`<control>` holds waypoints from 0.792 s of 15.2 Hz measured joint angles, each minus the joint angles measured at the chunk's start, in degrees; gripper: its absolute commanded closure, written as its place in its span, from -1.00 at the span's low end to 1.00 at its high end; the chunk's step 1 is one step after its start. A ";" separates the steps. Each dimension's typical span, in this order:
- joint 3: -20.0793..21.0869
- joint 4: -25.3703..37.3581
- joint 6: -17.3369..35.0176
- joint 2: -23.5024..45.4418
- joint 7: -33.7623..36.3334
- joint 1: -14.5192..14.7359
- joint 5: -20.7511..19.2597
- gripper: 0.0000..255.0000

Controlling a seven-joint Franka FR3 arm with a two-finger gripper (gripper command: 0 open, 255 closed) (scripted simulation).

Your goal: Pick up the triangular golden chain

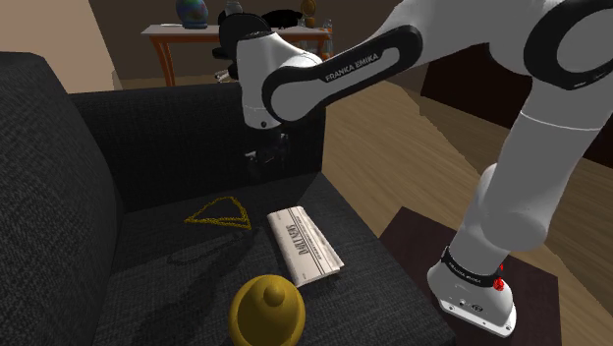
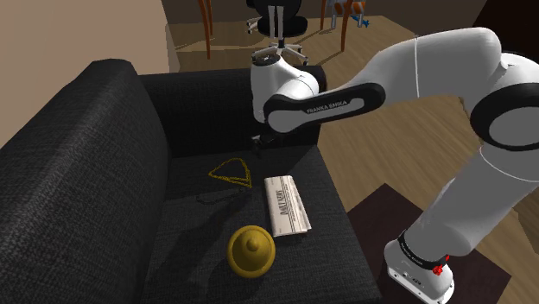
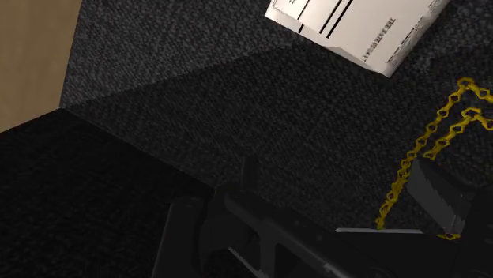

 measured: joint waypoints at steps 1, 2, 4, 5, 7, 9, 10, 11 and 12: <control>0.34 2.08 0.28 2.51 1.46 0.45 -0.99 -1.00; 0.62 3.57 0.31 4.16 2.75 0.93 -1.69 -1.00; 1.02 8.46 -0.24 8.81 5.41 2.16 -3.56 -1.00; 1.08 10.58 -0.27 11.02 6.60 2.78 -4.44 -1.00; 1.16 14.89 -0.71 15.19 8.91 4.28 -6.07 -1.00; 1.02 16.06 -0.14 17.04 9.81 4.83 -6.80 -1.00; 0.95 16.10 0.27 17.53 10.02 4.94 -7.03 -1.00; 0.85 15.96 0.97 18.12 10.21 5.01 -7.29 -1.00; 0.80 15.38 1.66 18.26 10.35 5.00 -7.40 -1.00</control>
